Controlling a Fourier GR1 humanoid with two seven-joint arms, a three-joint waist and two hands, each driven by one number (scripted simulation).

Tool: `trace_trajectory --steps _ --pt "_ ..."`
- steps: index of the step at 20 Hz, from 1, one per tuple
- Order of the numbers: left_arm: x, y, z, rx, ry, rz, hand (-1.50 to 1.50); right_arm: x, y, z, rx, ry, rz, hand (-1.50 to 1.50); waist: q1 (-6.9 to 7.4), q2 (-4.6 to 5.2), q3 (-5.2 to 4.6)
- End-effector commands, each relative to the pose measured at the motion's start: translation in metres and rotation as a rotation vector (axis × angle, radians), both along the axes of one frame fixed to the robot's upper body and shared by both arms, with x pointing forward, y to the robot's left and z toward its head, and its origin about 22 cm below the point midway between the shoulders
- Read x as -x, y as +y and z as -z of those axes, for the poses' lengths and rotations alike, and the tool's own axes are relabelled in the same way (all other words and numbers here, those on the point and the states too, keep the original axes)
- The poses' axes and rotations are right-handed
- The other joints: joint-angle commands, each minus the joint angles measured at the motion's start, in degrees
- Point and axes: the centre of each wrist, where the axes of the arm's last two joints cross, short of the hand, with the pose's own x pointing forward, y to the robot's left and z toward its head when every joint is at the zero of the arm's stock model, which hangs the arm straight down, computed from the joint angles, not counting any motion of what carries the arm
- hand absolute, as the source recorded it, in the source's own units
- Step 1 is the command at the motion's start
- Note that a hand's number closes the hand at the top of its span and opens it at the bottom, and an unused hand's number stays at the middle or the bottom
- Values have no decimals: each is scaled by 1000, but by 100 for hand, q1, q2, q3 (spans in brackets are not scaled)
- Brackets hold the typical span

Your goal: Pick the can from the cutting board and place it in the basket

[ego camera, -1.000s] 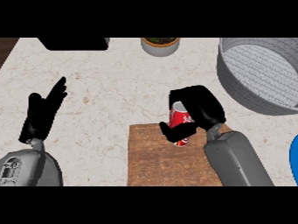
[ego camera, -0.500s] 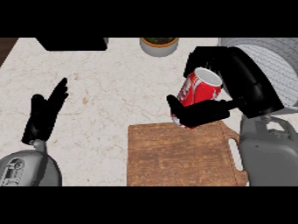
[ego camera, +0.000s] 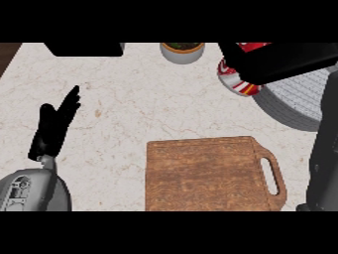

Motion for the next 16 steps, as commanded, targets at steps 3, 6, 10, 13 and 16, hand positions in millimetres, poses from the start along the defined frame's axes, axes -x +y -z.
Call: trace_trajectory --steps 3,6,10,13,16 --pt "3 17 4 -7 -12 -12 0 -21 -36 -40 121 0 148 150 30 26 -2" --pt "-11 12 -10 -17 -13 4 0 -31 -45 -34 324 7 239 150 7 56 -4" --pt "-4 9 -11 -8 -26 17 0 -55 -70 -26 487 46 337 150 102 66 -1" --pt "-14 -5 -9 -14 -12 17 0 -74 -107 -23 456 97 363 150 80 66 2" --pt "0 -2 -12 -5 -19 28 0 -84 -128 -2 534 94 398 150 114 46 5"
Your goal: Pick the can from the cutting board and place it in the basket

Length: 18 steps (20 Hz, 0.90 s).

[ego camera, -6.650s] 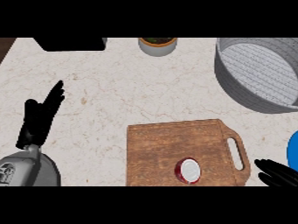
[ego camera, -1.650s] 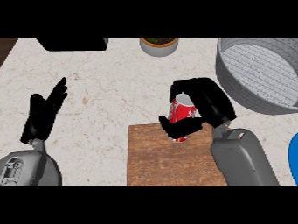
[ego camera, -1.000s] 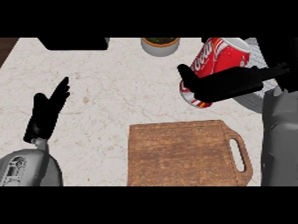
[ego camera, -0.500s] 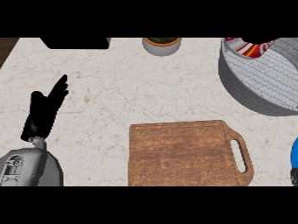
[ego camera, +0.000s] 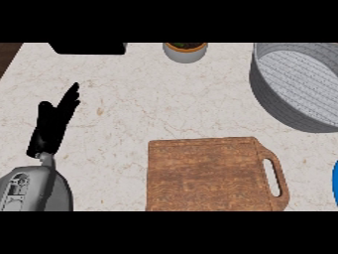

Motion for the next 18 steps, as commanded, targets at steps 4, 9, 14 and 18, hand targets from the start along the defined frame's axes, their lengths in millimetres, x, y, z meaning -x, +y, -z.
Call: trace_trajectory --steps 4,9,14,18 --pt "-3 -1 9 -6 13 7 0 -22 -83 28 24 -2 33 150 -12 11 4" --pt "6 7 20 -2 20 7 0 -30 -116 37 19 30 -50 150 29 11 4" --pt "-3 -13 6 5 23 3 0 -48 -112 76 2 56 -61 150 23 6 5" --pt "3 -8 10 16 9 16 0 -51 -128 84 34 73 -61 150 65 13 5"
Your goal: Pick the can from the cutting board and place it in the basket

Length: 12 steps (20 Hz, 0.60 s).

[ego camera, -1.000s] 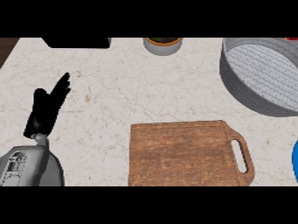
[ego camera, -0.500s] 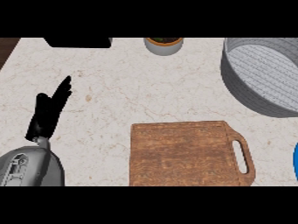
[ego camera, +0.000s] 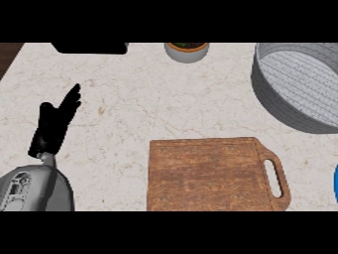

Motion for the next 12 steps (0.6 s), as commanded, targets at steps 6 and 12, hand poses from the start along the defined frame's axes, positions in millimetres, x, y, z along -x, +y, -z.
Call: trace_trajectory --steps 6,12 --pt "-6 -17 -15 15 -19 19 0 -5 -26 62 -211 115 63 150 81 40 9" --pt "-7 -13 -13 -4 -15 8 0 -3 -29 86 -308 51 20 -150 65 37 9"
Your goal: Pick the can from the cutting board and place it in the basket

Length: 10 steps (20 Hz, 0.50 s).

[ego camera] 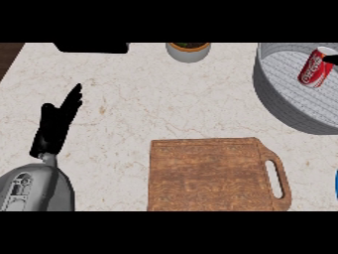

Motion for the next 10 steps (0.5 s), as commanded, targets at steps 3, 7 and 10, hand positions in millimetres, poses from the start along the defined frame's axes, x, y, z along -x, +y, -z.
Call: trace_trajectory --steps 3,7,10 --pt "4 -10 1 12 3 3 0 5 -12 18 -139 -108 33 -150 39 7 5" --pt "-2 -2 -2 -10 3 5 0 14 -31 1 -224 -267 102 -150 -38 -8 4" --pt "8 13 1 -22 1 -15 0 23 -47 1 -258 -338 179 -150 -17 -16 3"
